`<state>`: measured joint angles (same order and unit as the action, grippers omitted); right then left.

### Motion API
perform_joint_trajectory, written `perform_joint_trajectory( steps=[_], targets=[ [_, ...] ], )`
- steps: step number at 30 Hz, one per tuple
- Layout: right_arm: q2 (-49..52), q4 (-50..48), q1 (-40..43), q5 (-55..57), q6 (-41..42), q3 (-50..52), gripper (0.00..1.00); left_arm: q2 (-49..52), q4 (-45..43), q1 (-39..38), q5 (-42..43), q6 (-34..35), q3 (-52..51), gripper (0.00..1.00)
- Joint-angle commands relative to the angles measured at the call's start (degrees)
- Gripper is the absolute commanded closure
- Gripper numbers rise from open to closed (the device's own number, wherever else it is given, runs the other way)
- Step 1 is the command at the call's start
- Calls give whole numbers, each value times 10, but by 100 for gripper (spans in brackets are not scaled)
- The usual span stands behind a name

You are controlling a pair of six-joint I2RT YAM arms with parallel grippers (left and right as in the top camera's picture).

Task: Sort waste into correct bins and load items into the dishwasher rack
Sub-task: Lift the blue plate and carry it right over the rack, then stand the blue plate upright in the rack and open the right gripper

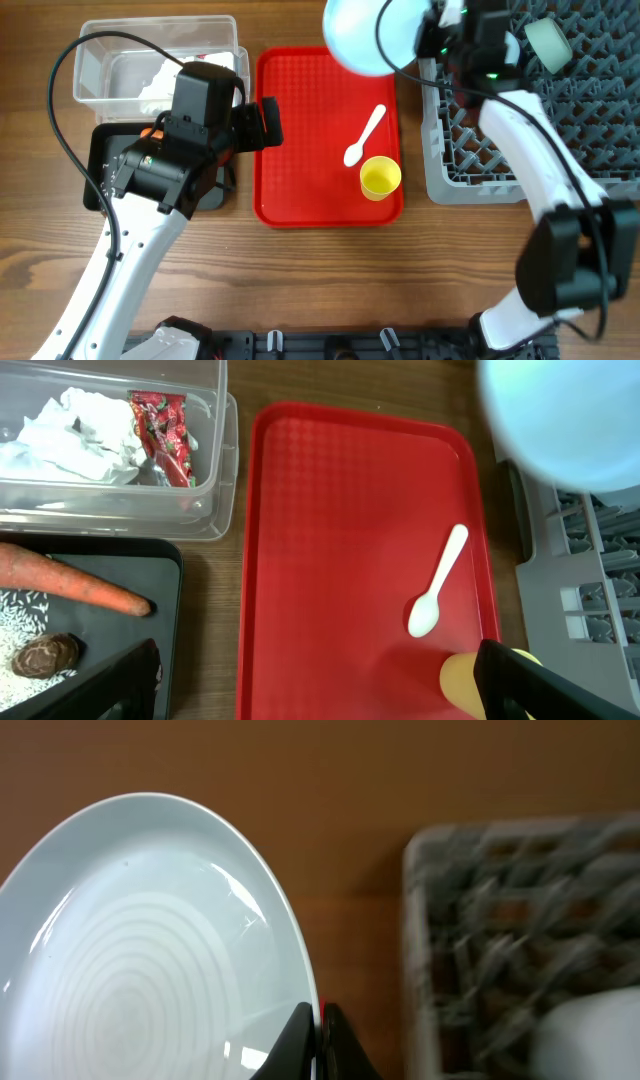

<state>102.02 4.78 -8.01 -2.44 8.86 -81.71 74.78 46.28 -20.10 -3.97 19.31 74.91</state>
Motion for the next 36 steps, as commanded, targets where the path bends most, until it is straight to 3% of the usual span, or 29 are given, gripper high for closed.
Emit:
perform_joint_trajectory(
  steps=[1,5,10,15,22,36],
  targets=[
    [-47,18,0,167,-63,-9,96,2,-1,0,-6,-5,4,0],
    [-61,14,0,331,-143,-9,96,2,-1,0,-6,-5,4,0],
    [-61,20,0,442,-282,-9,95,2,-1,0,-6,-5,4,0],
    [-61,28,0,521,-316,-9,95,2,-1,0,-6,-5,4,0],
    [-52,121,0,467,-316,-8,96,2,-1,0,-6,-5,4,0],
    [18,81,0,430,-334,-8,96,2,-1,0,-6,-5,4,0]
  ],
)
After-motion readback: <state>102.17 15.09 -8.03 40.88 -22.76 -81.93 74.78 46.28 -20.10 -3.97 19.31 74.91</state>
